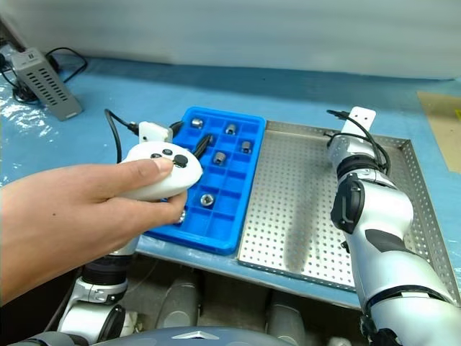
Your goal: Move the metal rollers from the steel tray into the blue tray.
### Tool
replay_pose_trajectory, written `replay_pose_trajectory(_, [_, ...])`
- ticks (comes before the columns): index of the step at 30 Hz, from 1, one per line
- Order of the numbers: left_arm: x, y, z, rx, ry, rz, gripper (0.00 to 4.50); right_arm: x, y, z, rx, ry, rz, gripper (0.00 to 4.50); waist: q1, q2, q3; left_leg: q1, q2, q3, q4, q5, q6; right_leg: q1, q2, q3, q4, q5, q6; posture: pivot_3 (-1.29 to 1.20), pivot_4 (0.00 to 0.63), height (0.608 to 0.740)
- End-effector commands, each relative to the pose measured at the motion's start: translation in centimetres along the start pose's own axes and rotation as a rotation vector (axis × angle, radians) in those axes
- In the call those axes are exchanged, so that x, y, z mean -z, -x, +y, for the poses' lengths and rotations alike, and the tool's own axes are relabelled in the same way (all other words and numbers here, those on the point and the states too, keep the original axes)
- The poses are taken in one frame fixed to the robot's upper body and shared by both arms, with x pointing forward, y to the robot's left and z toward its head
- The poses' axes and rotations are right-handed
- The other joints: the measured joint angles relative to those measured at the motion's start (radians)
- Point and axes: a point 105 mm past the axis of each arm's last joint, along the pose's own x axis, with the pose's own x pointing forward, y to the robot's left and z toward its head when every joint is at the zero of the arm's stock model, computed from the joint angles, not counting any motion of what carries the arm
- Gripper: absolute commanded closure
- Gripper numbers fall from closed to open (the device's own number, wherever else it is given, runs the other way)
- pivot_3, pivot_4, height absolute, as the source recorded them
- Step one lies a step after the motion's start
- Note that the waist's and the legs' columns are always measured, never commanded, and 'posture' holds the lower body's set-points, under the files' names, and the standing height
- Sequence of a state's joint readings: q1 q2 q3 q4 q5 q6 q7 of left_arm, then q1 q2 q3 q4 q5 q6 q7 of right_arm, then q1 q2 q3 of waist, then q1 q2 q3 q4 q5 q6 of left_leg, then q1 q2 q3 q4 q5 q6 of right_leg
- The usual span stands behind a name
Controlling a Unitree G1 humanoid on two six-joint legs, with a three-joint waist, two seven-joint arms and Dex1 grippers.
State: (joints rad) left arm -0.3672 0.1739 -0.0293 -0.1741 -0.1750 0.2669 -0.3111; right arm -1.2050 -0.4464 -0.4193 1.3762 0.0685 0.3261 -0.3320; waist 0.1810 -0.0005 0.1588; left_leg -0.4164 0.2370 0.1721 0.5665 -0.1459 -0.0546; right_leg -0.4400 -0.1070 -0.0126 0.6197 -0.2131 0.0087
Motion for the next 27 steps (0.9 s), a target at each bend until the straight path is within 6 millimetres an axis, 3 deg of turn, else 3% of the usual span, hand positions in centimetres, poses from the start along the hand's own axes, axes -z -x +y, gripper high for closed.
replay_pose_trajectory(1, [-1.6, 0.2, 0.2, -0.008, -0.025, -0.06, 0.31, -1.1, 0.1, -0.2, 0.002, -0.011, -0.038, 4.47, 0.0, 0.0, 0.0, 0.0, 0.0, 0.0, 0.0, 0.0, 0.0, 0.0, 0.0, 0.0, 0.0, 0.0, 0.0, 0.4, 0.15, 0.74])
replay_pose_trajectory(9, [-1.7, -0.1, 0.3, 0.003, -0.036, -0.059, 0.31, -1.4, 0.1, 0.4, -0.064, -0.059, -0.043, 4.47, -0.002, 0.0, 0.0, 0.0, 0.0, 0.0, 0.0, 0.0, 0.0, 0.0, 0.0, 0.0, 0.0, 0.0, 0.0, 0.39, 0.15, 0.74])
replay_pose_trajectory(15, [-1.7, 0.2, 0.5, 0.005, -0.042, -0.057, 0.31, -2.6, 0.5, 0.7, -0.061, -0.034, -0.083, 4.47, -0.001, 0.0, 0.0, 0.0, 0.0, 0.0, 0.001, 0.0, 0.0, 0.0, 0.0, 0.0, 0.001, 0.0, 0.0, 0.39, 0.15, 0.74])
replay_pose_trajectory(18, [-2.2, 1.0, 1.6, 0.004, -0.045, -0.072, 0.31, -3.5, 1.1, 2.3, -0.132, -0.058, -0.094, 4.47, -0.005, 0.0, 0.0, 0.0, 0.0, 0.0, 0.001, 0.0, 0.0, 0.0, 0.0, 0.0, 0.001, 0.0, 0.0, 0.36, 0.15, 0.74])
replay_pose_trajectory(24, [-3.0, 2.5, 5.8, -0.041, -0.072, -0.07, 0.31, -6.3, 2.5, 4.3, -0.223, -0.074, -0.134, 4.47, -0.034, 0.002, 0.001, 0.0, 0.0, 0.0, 0.001, 0.001, -0.002, -0.003, 0.0, 0.001, 0.004, 0.0, 0.0, 0.26, 0.15, 0.74])
replay_pose_trajectory(27, [-2.9, 2.5, 6.6, -0.029, -0.075, -0.058, 0.31, -7.0, 3.2, 5.2, -0.264, -0.054, -0.128, 4.47, -0.04, 0.002, 0.001, 0.001, 0.0, 0.0, 0.002, 0.001, -0.002, -0.002, 0.0, 0.002, 0.004, 0.0, -0.001, 0.21, 0.15, 0.74])
